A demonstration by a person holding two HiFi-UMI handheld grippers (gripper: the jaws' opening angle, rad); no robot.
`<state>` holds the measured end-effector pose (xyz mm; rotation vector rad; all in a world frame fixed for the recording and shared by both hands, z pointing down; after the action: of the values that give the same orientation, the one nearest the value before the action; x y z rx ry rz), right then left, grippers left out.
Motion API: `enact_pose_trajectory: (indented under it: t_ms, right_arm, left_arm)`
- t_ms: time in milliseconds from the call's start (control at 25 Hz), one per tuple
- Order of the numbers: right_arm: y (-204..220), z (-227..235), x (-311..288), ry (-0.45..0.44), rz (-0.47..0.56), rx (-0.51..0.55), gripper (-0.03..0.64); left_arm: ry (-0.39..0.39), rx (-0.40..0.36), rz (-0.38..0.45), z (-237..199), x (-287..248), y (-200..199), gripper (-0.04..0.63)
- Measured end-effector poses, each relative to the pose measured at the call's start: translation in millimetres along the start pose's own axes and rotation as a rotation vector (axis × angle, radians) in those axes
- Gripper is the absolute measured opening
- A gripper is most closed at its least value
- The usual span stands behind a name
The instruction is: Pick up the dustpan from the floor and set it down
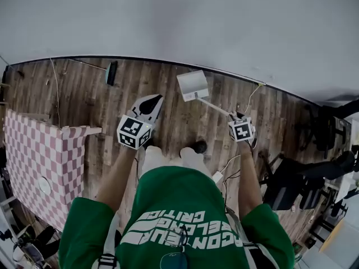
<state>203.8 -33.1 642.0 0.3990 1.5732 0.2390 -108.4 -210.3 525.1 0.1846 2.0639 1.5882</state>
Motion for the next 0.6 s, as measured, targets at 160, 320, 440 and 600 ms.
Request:
enact_pose_trajectory:
  t_ms: [160, 320, 440, 600]
  right_arm:
    - [-27.1, -22.7, -27.4, -0.031, -0.034, 0.031, 0.118]
    - [-52.4, -46.4, -55.6, -0.056, -0.07, 0.073, 0.118]
    - [-67.4, -65.5, -75.3, -0.071, -0.102, 0.095, 0.118]
    - [-83.5, -89.0, -101.0, -0.093, -0.143, 0.121, 0.118]
  left_arm:
    - [-0.03, 0.013, -0.004, -22.2, 24.0, 5.8, -0.003]
    - [-0.061, 0.031, -0.008, -47.9, 45.0, 18.7, -0.003]
    - [-0.088, 0.04, -0.01, -67.0, 63.6, 24.9, -0.003]
    - [-0.124, 0.057, -0.017, -89.6, 83.8, 34.6, -0.003]
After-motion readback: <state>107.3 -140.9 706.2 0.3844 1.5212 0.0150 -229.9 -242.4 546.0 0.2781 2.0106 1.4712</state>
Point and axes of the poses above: the fingertips, and each gripper's own axes: x backward along the fingers, z to its right, y out of its underside, the point moved 5 cm from there along x, backward along the fingers, and after that the axes turned 6 degrees about -y, right-handed, at the moved point
